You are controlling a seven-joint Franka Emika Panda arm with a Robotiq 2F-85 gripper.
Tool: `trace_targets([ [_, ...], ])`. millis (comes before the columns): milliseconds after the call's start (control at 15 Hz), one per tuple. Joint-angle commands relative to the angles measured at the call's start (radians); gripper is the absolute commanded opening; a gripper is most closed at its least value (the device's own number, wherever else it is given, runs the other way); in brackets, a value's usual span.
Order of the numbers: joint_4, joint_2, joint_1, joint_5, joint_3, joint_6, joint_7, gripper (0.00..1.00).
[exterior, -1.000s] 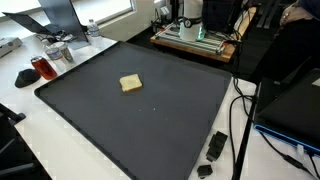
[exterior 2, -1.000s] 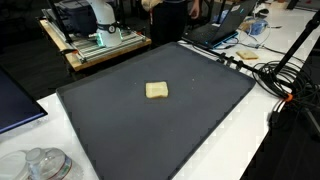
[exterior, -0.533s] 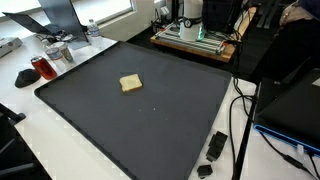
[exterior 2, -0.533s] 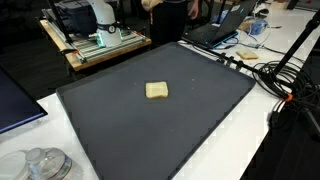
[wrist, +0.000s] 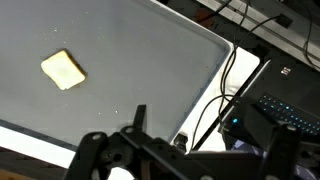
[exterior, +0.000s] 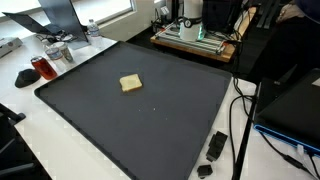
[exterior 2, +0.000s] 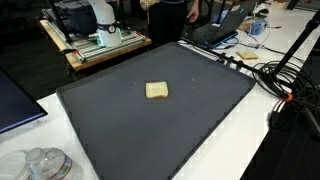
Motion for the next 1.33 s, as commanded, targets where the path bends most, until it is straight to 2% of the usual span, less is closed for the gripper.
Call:
trace_targets([
  [0,0.003,0.001,-0.014,0.008,0.009,-0.004,-0.01,1.0],
  [333,0.022,0.012,0.0,0.017,0.009,0.007,-0.03,1.0],
  [733,0.007,-0.014,0.029,0.032,-0.037,0.05,-0.158,1.0],
  [800,0.006,-0.014,0.028,0.032,-0.044,0.053,-0.174,0.8],
  [1267,0.004,-0.014,0.024,0.03,-0.079,0.048,-0.255,0.3],
])
